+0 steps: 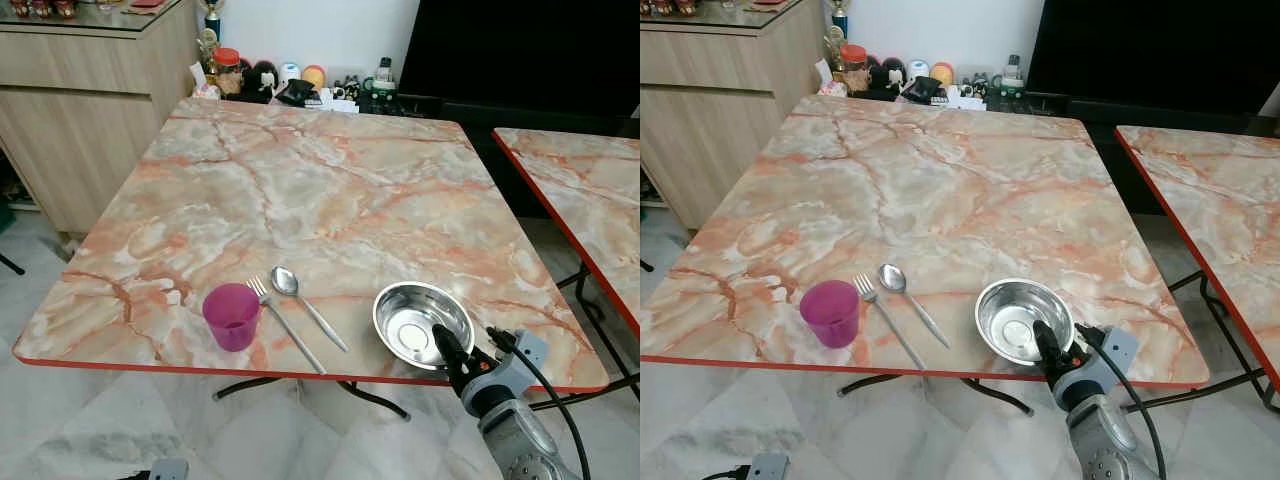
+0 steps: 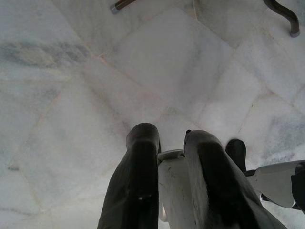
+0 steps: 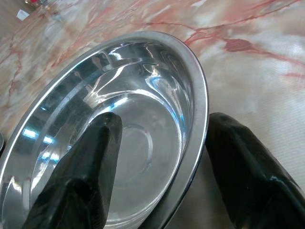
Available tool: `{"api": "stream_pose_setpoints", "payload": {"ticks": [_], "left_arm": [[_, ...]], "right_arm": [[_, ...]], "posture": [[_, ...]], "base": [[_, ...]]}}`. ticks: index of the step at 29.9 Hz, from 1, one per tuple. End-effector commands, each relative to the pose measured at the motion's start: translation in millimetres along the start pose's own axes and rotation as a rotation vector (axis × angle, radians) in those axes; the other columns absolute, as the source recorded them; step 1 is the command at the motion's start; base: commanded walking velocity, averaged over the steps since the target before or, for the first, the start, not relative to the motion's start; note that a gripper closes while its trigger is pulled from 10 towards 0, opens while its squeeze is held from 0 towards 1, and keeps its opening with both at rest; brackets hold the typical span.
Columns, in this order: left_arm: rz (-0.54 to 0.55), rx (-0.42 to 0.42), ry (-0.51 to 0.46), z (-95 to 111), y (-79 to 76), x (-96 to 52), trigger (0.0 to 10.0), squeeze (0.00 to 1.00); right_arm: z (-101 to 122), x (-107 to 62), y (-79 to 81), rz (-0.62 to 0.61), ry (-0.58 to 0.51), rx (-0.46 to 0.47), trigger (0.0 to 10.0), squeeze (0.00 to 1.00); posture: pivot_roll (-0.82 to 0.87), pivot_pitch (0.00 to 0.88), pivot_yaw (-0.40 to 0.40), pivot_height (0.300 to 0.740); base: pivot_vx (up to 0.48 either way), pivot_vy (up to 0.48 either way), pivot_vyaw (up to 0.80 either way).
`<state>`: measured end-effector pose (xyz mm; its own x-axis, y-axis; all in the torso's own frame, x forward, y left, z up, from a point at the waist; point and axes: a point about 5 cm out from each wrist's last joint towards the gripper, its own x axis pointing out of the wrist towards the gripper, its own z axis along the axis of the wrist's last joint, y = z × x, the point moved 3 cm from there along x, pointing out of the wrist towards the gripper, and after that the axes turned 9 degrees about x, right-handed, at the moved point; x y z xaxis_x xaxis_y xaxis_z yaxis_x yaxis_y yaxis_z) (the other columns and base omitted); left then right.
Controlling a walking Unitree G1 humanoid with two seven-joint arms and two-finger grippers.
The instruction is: Setting the table
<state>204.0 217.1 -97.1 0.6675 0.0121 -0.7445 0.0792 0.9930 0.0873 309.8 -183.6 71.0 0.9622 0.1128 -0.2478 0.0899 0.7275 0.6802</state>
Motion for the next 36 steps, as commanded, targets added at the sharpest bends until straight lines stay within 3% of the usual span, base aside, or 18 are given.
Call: {"api": "stream_pose_setpoints", "payload": {"ticks": [1, 5, 6, 7, 9, 10, 11, 12, 17, 18, 19, 20, 22, 25, 36], "left_arm": [[-0.01, 0.004, 0.021, -7.1, -2.8, -1.4, 10.0, 0.0], [-0.01, 0.005, 0.022, -7.2, -2.7, -1.5, 10.0, 0.0], [-0.011, 0.005, 0.022, -7.2, -2.8, -1.5, 10.0, 0.0], [-0.011, 0.005, 0.022, -7.2, -2.9, -1.5, 10.0, 0.0], [-0.011, 0.005, 0.022, -7.2, -2.9, -1.5, 10.0, 0.0], [-0.012, 0.005, 0.022, -7.2, -2.9, -1.5, 10.0, 0.0], [-0.012, 0.006, 0.022, -7.2, -2.9, -1.5, 10.0, 0.0], [-0.012, 0.006, 0.021, -7.2, -2.9, -1.5, 10.0, 0.0], [-0.014, 0.008, 0.022, -7.7, -3.4, -1.6, 10.0, 0.0], [-0.013, 0.008, 0.022, -7.9, -3.4, -1.7, 10.0, 0.0], [-0.013, 0.007, 0.022, -8.0, -3.2, -1.7, 10.0, 0.0], [-0.012, 0.007, 0.022, -8.0, -3.1, -1.7, 10.0, 0.0], [-0.013, 0.007, 0.023, -8.1, -3.3, -1.7, 10.0, 0.0], [-0.012, 0.006, 0.023, -8.0, -3.1, -1.7, 10.0, 0.0], [-0.01, 0.007, 0.027, -8.8, -2.8, -1.9, 10.0, 0.0]], "right_arm": [[-0.6, 0.6, -4.4, -0.018, -0.002, 0.008, 10.0, 0.0], [-0.6, 0.9, -4.6, -0.019, -0.003, 0.009, 10.0, 0.0], [-0.8, 1.1, -5.1, -0.021, -0.003, 0.01, 7.6, 0.0], [-1.4, 1.4, -5.6, -0.023, -0.002, 0.011, 1.6, 0.0], [-2.0, 1.5, -5.8, -0.025, -0.001, 0.011, 1.1, 0.0], [-2.4, 1.6, -5.8, -0.025, 0.0, 0.012, 1.7, 0.0], [-2.9, 1.7, -5.7, -0.025, 0.001, 0.013, 3.5, 0.0], [-3.5, 2.0, -5.5, -0.025, 0.003, 0.013, 10.0, 0.0], [-5.1, 2.3, -5.4, -0.026, 0.006, 0.014, 10.0, 0.0], [-5.3, 2.3, -5.4, -0.026, 0.006, 0.015, 9.3, 0.0], [-5.5, 2.4, -5.3, -0.026, 0.005, 0.015, 6.7, 0.0], [-5.6, 2.5, -5.2, -0.027, 0.005, 0.015, 6.7, 0.0], [-6.2, 2.9, -4.5, -0.024, 0.004, 0.018, 1.1, 0.0], [-7.6, 3.5, -2.6, -0.02, 0.005, 0.019, 0.0, 0.0], [-5.1, 4.2, -1.0, -0.023, -0.037, 0.02, 0.0, 0.0]], "posture": [[0.07, 0.106, -0.074, 0.74], [0.07, 0.108, -0.073, 0.74], [0.07, 0.108, -0.073, 0.74], [0.07, 0.108, -0.073, 0.74], [0.07, 0.108, -0.073, 0.74], [0.07, 0.108, -0.073, 0.74], [0.07, 0.108, -0.073, 0.74], [0.07, 0.108, -0.073, 0.74], [0.07, 0.107, -0.072, 0.74], [0.07, 0.108, -0.072, 0.74], [0.07, 0.108, -0.071, 0.74], [0.07, 0.108, -0.071, 0.74], [0.07, 0.109, -0.072, 0.74], [0.07, 0.109, -0.071, 0.74], [0.07, 0.11, -0.069, 0.74]], "base": [[0.0, 0.0, 0.0], [0.0, 0.0, 0.0], [0.0, 0.0, 0.0], [0.0, 0.0, 0.0], [0.0, 0.0, 0.0], [0.0, 0.0, 0.0], [0.0, 0.0, 0.0], [0.0, 0.0, 0.0], [0.0, 0.0, 0.0], [0.0, 0.0, 0.0], [0.0, 0.0, 0.0], [0.0, 0.0, 0.0], [0.0, 0.0, 0.0], [0.0, 0.0, 0.0], [0.0, 0.0, 0.0]]}}
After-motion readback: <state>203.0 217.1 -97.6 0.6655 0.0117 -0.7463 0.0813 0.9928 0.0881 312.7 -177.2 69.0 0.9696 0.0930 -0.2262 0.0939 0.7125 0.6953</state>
